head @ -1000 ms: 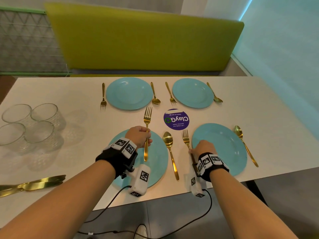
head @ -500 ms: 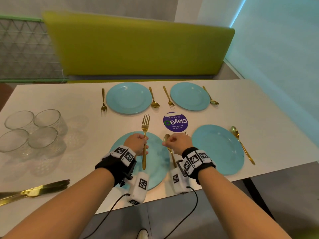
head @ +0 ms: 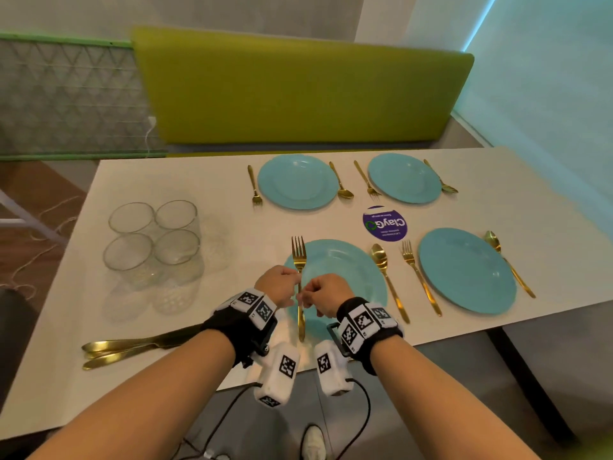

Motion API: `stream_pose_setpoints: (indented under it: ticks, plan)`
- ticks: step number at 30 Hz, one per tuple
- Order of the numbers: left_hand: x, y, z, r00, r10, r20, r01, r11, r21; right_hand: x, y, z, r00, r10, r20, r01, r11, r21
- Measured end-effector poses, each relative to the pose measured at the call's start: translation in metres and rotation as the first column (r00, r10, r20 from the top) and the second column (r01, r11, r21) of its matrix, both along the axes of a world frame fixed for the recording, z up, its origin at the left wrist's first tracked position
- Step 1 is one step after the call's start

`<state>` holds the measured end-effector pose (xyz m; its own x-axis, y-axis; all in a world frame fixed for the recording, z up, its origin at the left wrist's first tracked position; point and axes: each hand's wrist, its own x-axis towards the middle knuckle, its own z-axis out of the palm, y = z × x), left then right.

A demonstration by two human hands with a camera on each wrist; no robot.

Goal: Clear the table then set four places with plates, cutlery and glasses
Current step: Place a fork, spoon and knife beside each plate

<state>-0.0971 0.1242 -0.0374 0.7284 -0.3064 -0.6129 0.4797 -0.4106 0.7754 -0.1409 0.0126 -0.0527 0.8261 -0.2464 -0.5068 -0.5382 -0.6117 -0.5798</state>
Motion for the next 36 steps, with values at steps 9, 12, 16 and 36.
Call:
stream_pose_setpoints:
  ticks: [9, 12, 16, 36]
  plan:
    - [0.027, 0.088, -0.008, 0.997, 0.065, 0.031, -0.069, 0.991, 0.118, 0.024, 0.063, -0.037, 0.985, 0.014, -0.172, -0.041, 0.987, -0.154]
    - [0.034, 0.104, -0.009, 0.997, 0.078, 0.022, -0.080, 0.991, 0.105, 0.032, 0.074, -0.046, 0.980, -0.013, -0.200, -0.034, 0.973, -0.229]
    - [0.040, 0.116, -0.011, 0.997, 0.066, 0.032, -0.070, 0.992, 0.108, 0.041, 0.081, -0.051, 0.973, -0.028, -0.229, -0.045, 0.950, -0.309]
    - [0.042, 0.148, -0.015, 1.000, -0.015, 0.010, 0.013, 0.986, 0.167, 0.041, 0.067, -0.044, 0.967, -0.184, -0.174, 0.092, 0.896, -0.434]
